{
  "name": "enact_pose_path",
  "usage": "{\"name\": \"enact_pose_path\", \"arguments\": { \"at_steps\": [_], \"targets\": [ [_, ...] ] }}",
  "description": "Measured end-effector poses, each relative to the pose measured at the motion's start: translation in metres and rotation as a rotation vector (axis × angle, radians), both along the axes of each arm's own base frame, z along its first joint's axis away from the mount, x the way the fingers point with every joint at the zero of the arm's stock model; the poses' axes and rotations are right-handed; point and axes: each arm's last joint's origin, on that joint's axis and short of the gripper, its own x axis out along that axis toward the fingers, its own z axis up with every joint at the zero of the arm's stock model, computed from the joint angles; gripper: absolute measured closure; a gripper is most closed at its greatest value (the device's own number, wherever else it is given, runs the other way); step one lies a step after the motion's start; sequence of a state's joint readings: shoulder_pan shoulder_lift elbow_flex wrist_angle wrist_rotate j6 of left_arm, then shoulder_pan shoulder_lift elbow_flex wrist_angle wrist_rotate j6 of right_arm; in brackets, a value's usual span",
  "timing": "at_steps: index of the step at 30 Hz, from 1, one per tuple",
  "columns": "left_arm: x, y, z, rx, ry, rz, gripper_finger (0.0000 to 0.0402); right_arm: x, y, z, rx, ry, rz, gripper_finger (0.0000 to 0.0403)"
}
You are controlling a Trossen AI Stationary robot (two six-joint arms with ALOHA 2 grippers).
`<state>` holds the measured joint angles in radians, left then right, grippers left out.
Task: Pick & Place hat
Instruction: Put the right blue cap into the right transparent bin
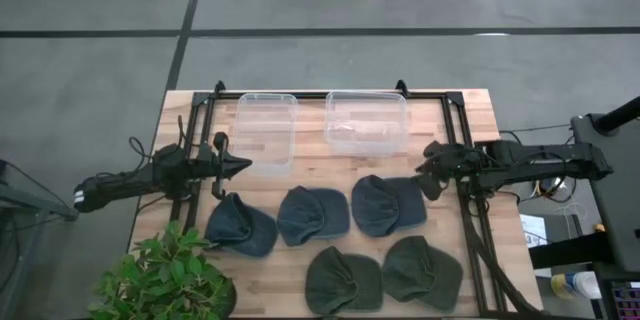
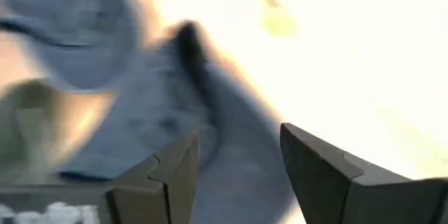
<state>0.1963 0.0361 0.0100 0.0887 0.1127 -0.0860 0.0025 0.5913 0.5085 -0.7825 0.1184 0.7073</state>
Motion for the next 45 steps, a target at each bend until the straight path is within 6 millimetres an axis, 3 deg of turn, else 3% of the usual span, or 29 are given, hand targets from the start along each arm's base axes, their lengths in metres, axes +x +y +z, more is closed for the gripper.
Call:
{"name": "enact_pose_path", "arguments": {
  "at_steps": [5, 12, 15, 21, 27, 45],
  "targets": [
    [0.000, 0.000, 0.000, 0.000, 0.000, 0.000, 0.0402, 0.005, -0.002, 0.002, -0.052, 0.085, -0.040, 0.0211],
    [0.000, 0.000, 0.000, 0.000, 0.000, 0.000, 0.0402, 0.017, -0.003, -0.027, -0.085, 0.228, -0.039, 0.0211],
    [0.000, 0.000, 0.000, 0.000, 0.000, 0.000, 0.0402, 0.022, -0.003, -0.035, -0.039, 0.260, -0.116, 0.0211],
    [0.000, 0.000, 0.000, 0.000, 0.001, 0.000, 0.0402, 0.030, -0.006, -0.046, -0.131, 0.334, -0.175, 0.0211],
    [0.000, 0.000, 0.000, 0.000, 0.001, 0.000, 0.0402, 0.041, -0.005, -0.050, -0.121, 0.318, -0.117, 0.0211],
    [0.000, 0.000, 0.000, -0.001, 0.003, 0.000, 0.0402, 0.047, -0.002, -0.027, -0.094, 0.222, 0.024, 0.0212]
  ]
}}
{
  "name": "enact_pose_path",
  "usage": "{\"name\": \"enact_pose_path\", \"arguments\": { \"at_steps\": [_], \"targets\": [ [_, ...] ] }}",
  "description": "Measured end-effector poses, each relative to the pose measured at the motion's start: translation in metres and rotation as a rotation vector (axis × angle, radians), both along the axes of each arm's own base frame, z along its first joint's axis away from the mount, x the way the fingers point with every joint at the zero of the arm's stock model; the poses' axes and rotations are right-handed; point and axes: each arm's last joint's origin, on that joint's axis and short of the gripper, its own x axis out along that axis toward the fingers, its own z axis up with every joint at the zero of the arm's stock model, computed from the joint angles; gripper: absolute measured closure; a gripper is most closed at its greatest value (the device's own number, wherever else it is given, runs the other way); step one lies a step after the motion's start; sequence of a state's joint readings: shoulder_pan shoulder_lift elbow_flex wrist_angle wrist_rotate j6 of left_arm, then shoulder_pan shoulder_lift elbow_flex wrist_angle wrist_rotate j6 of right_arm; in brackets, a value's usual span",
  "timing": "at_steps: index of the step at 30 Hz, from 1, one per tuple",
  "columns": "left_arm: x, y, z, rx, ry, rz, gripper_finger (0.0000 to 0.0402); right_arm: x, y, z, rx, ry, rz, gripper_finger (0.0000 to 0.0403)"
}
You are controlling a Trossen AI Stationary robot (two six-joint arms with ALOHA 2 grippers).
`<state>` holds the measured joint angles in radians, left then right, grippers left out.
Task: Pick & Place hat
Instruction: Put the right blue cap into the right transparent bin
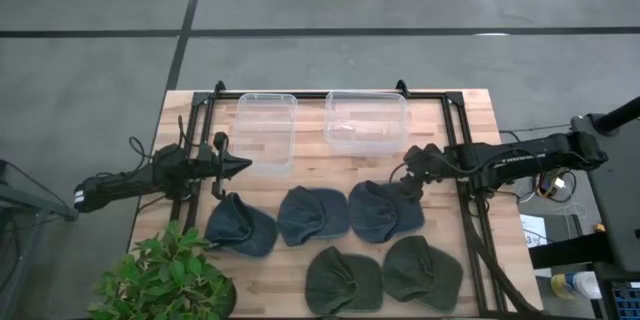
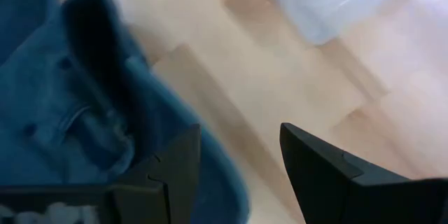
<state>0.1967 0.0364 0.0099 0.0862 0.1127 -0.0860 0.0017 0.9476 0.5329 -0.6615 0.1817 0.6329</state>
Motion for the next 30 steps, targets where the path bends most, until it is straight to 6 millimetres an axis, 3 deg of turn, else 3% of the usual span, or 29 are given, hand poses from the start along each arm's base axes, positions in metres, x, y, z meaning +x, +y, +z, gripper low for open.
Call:
{"name": "enact_pose_path", "arguments": {
  "at_steps": [21, 25, 30],
  "targets": [
    [0.000, 0.000, -0.001, -0.002, 0.011, 0.000, 0.0402, 0.018, 0.004, -0.028, 0.076, 0.047, 0.133, 0.0217],
    [0.000, 0.000, -0.001, -0.003, 0.014, 0.000, 0.0402, 0.020, 0.004, -0.032, 0.077, 0.073, 0.137, 0.0252],
    [0.000, 0.000, -0.002, -0.003, 0.016, 0.000, 0.0402, 0.022, 0.004, -0.032, 0.081, 0.077, 0.139, 0.0352]
  ]
}}
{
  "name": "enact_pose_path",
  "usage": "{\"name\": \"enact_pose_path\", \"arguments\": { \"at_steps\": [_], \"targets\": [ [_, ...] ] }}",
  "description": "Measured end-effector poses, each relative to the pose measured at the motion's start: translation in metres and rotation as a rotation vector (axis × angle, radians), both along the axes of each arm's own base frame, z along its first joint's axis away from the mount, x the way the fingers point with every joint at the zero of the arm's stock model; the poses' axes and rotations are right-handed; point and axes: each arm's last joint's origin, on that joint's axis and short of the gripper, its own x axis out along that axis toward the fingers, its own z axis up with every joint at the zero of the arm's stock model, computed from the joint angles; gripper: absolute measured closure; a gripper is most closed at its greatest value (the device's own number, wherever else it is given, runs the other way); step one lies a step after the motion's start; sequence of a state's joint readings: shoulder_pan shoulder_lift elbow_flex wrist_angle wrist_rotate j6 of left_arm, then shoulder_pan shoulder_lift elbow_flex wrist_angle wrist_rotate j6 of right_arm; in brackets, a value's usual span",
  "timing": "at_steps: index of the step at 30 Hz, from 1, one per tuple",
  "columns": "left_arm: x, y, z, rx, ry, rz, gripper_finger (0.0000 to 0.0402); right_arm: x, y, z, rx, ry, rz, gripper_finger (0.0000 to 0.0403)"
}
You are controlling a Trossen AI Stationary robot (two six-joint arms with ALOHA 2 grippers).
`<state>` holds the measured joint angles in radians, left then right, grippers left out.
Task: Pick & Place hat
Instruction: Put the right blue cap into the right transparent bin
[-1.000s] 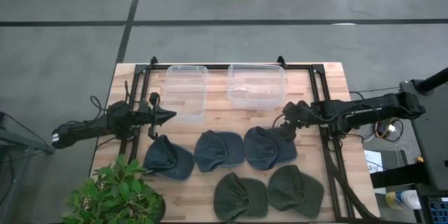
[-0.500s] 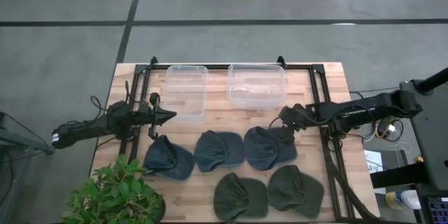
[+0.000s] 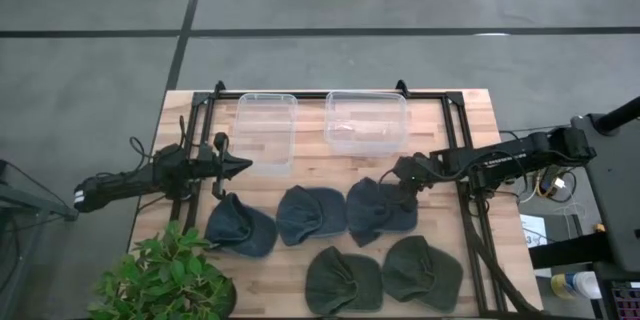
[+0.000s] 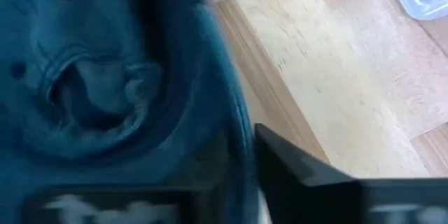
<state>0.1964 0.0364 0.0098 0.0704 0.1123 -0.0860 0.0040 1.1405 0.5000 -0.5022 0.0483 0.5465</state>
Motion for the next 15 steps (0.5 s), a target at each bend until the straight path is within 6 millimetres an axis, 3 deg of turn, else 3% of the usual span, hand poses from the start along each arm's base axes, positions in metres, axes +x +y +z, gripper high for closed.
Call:
{"name": "enact_pose_path", "arguments": {
  "at_steps": [2, 7, 15],
  "targets": [
    [0.000, 0.000, 0.000, 0.000, 0.000, 0.000, 0.0402, 0.002, 0.000, 0.003, 0.003, -0.018, 0.002, 0.0380],
    [0.000, 0.000, 0.000, 0.000, 0.000, 0.000, 0.0402, 0.004, 0.000, 0.018, 0.000, -0.070, 0.001, 0.0389],
    [0.000, 0.000, 0.000, 0.000, 0.001, 0.000, 0.0402, 0.003, 0.000, 0.061, -0.049, -0.084, 0.021, 0.0391]
  ]
}}
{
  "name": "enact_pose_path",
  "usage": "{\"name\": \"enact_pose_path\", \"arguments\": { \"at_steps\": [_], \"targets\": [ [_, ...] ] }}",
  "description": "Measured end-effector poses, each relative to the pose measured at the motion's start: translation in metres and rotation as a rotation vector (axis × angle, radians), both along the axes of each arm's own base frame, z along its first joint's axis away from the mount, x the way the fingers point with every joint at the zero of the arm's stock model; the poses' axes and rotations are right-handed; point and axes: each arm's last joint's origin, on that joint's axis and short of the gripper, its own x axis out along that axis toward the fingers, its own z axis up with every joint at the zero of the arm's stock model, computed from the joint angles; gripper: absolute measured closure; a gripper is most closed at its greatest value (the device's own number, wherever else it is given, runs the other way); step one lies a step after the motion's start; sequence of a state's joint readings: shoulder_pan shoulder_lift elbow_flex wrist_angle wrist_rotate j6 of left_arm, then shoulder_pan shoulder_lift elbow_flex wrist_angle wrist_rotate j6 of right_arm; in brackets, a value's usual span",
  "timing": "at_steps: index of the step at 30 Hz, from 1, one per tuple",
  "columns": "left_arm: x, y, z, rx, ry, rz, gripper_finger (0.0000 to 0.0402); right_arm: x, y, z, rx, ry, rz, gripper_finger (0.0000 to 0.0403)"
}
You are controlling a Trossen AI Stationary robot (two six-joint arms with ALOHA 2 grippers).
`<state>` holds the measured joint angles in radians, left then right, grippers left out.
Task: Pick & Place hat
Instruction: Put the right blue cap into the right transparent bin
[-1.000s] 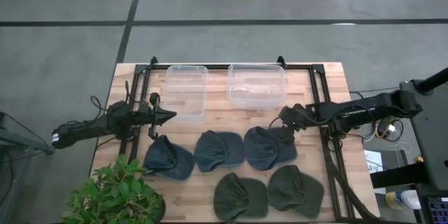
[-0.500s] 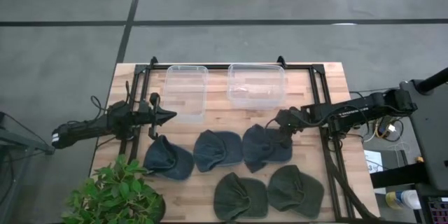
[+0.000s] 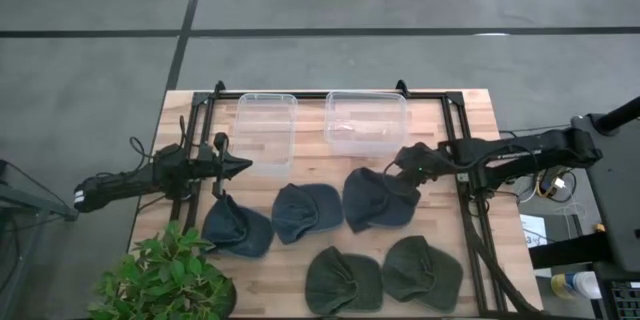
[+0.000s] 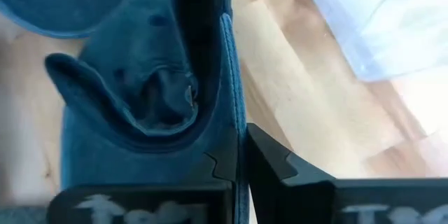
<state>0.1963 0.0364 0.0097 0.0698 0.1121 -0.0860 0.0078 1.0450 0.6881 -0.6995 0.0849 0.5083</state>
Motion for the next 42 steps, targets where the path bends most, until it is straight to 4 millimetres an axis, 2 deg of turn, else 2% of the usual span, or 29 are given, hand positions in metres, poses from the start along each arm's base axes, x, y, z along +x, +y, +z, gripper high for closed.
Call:
{"name": "enact_pose_path", "arguments": {
  "at_steps": [10, 16, 21, 26, 32, 42],
  "targets": [
    [0.000, 0.000, 0.000, -0.001, 0.003, 0.000, 0.0402, 0.004, 0.002, 0.061, -0.029, -0.087, 0.062, 0.0391],
    [0.000, 0.000, 0.000, -0.001, 0.004, 0.000, 0.0402, 0.004, 0.002, 0.105, -0.088, -0.182, 0.106, 0.0391],
    [0.000, 0.000, 0.000, -0.001, 0.003, 0.001, 0.0402, 0.002, -0.002, 0.145, -0.274, -0.282, 0.079, 0.0391],
    [0.000, 0.000, 0.000, -0.001, 0.003, 0.001, 0.0402, -0.005, -0.011, 0.172, -0.579, -0.276, -0.001, 0.0391],
    [0.000, 0.000, 0.000, -0.001, 0.003, 0.000, 0.0402, -0.003, -0.018, 0.185, -0.666, -0.321, -0.038, 0.0391],
    [0.000, 0.000, 0.000, -0.001, 0.003, 0.001, 0.0402, 0.031, -0.039, 0.160, -0.817, -0.097, 0.070, 0.0391]
  ]
}}
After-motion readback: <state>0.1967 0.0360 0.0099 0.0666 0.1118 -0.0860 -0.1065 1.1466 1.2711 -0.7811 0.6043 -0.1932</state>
